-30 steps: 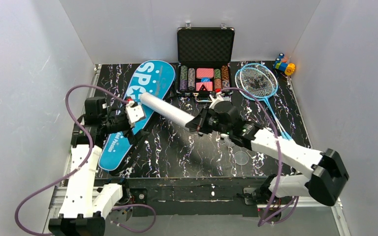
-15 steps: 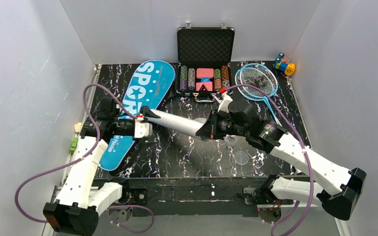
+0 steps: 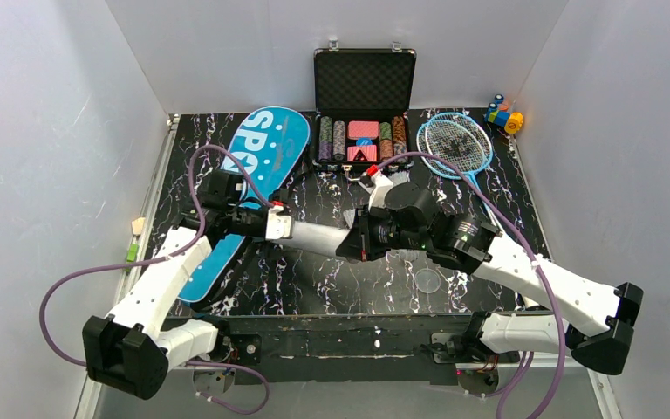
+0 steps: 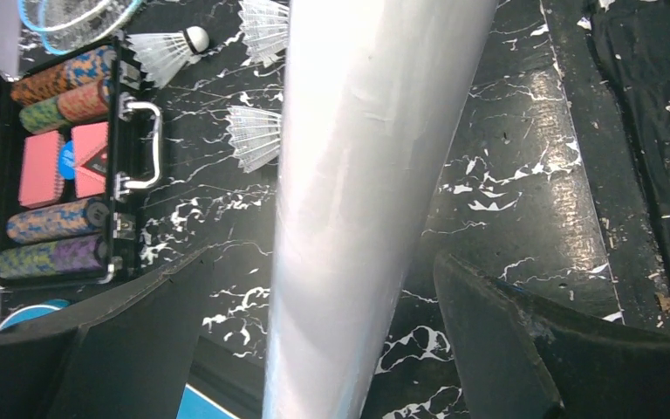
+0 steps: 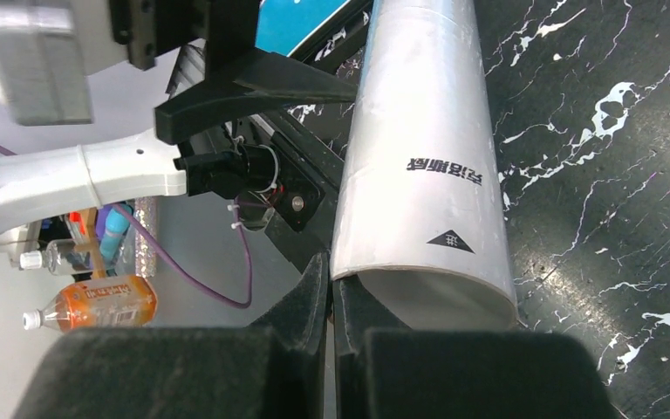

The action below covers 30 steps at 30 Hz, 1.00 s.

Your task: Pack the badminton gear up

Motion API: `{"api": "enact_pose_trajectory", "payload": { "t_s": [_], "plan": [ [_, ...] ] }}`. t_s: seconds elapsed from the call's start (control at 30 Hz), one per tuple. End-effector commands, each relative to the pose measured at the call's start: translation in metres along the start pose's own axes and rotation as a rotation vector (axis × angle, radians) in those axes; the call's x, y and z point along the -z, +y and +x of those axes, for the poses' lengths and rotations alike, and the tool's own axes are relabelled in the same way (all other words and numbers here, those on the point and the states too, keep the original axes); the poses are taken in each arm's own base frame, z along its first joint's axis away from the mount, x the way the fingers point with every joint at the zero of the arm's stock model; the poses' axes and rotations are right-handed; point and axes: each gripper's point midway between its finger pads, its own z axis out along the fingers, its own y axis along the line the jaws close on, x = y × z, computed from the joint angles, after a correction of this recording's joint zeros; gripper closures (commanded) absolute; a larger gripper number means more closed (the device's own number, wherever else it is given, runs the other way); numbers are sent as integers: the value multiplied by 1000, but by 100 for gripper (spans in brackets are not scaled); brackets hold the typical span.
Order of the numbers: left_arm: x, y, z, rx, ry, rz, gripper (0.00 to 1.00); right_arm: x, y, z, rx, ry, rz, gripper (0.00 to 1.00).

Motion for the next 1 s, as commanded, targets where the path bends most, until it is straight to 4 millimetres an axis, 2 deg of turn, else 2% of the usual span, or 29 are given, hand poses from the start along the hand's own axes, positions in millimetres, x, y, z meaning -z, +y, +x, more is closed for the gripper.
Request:
{"api": "enact_pose_trajectory", "payload": {
  "t_s": [0.0,0.2,0.53,0.7,0.77,0.87,0.93,0.97],
  "plan": [
    [-12,-3,5,1,9,15,2,17,28,-28,66,-104,-47,99],
    [-28,-21,10,25,21,91,2,19,38,-28,103,-110,-61,99],
    [-37,-15,12,30,5,106,2,29,60,-29,113,-131,-156,99],
    [-34,-9,-1,54,-3,101,18,41,59,-37,118,-173,-134,99],
    [-30,-11,-7,64,1,113,29,46,59,-38,121,-185,-138,99],
    [-25,-17,-20,87,-7,130,51,53,60,-44,120,-218,-132,99],
    [-20,-19,-30,77,-9,130,56,58,63,-48,123,-232,-140,99],
    [-19,-21,-32,87,-7,129,56,60,63,-49,123,-240,-140,95]
  ]
}}
